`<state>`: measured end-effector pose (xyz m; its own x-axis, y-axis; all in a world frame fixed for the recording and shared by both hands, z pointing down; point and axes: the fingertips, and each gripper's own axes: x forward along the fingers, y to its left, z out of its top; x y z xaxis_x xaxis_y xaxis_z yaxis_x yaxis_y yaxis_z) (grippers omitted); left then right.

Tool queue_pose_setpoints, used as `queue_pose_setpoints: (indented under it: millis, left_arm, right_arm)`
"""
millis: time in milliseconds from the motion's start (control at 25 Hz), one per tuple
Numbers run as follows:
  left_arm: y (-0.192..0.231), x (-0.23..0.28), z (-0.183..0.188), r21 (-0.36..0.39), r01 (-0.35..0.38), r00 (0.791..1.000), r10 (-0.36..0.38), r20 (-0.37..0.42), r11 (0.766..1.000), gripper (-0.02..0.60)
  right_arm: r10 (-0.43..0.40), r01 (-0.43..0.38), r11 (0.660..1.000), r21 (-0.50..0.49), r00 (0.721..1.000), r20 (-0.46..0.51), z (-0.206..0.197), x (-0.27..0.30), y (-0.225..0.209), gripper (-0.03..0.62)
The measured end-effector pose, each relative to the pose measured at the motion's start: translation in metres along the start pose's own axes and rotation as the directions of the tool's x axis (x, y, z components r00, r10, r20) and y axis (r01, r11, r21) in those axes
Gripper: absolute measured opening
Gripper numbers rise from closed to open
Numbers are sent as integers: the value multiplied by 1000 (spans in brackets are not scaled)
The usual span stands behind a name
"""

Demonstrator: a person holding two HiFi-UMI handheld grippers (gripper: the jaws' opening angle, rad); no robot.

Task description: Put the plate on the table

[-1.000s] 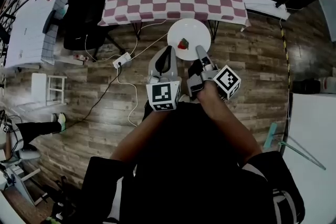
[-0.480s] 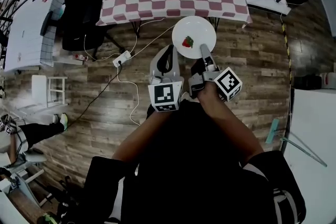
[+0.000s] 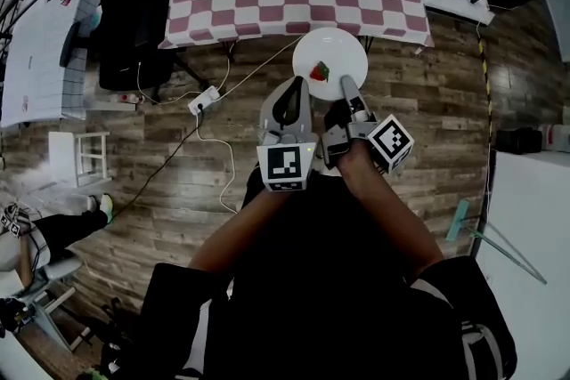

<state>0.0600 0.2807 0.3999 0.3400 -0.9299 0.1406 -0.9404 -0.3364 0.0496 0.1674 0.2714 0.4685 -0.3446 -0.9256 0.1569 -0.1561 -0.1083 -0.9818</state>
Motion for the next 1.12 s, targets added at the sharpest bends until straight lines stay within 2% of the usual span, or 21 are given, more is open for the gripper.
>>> queue_pose_setpoints:
  millis: [160, 560, 800, 1000, 1120]
  left_arm:
    - [12, 28, 2, -26, 20, 1000, -21, -15, 999, 11]
    - [63, 85, 7, -16, 8, 999, -9, -41, 1000, 11]
    - [83, 102, 10, -12, -7, 998, 6, -58, 1000, 11]
    - [91, 111, 9, -30, -12, 998, 10, -68, 999, 11]
    - [98, 117, 17, -29, -10, 998, 8, -59, 1000, 11]
  right_arm:
    - [-45, 45, 999, 4, 999, 14, 11, 26, -9, 20]
    - [-66, 66, 998, 1, 998, 25, 19, 96, 6, 18]
    - [-38, 38, 999, 12, 999, 24, 24, 126, 11, 20]
    - [-79, 79, 997, -15, 997, 10, 24, 136, 7, 18]
    - [-46, 46, 999, 3, 999, 13, 26, 146, 15, 18]
